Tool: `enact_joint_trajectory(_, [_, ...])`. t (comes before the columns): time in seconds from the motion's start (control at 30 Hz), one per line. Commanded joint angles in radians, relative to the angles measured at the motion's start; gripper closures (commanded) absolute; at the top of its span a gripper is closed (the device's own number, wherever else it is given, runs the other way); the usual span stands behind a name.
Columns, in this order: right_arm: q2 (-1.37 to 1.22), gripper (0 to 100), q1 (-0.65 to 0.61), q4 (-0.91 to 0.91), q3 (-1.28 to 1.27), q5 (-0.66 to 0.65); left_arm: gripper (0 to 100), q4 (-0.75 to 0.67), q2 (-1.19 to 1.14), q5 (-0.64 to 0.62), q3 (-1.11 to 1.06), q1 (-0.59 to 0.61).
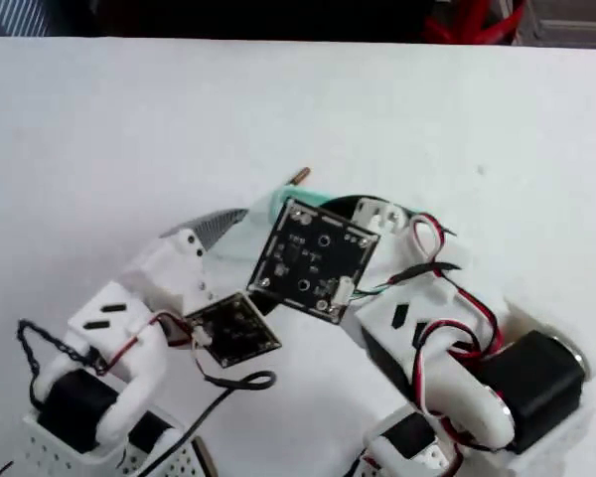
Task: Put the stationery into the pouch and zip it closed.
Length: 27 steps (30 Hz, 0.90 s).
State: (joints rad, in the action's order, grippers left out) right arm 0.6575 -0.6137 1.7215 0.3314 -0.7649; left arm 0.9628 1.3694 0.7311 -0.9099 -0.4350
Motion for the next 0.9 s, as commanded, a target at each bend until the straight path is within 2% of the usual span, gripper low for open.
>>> enact_joint_trajectory(0.0, [0.005, 97.9, -0.030, -0.002, -0.008, 0.006, 65, -0.040, 0.018, -0.014, -0.011, 0.030])
enact_joint_trajectory(0.13, [0.016, 97.9, -0.031, -0.002, -0.049, -0.087, 65, -0.043, 0.019, -0.086, 0.000, 0.111])
enact_joint_trajectory(0.37, [0.010, 97.9, -0.038, -0.008, -0.055, -0.133, 65, -0.035, 0.019, -0.087, -0.008, 0.116])
enact_joint_trajectory(0.63, [0.016, 97.9, -0.131, -0.008, -0.051, -0.133, 65, 0.057, 0.019, -0.086, -0.008, -0.058])
enact_joint_trajectory(0.87, [0.015, 97.9, -0.111, -0.008, -0.055, -0.130, 67, 0.109, 0.019, -0.094, -0.009, -0.074])
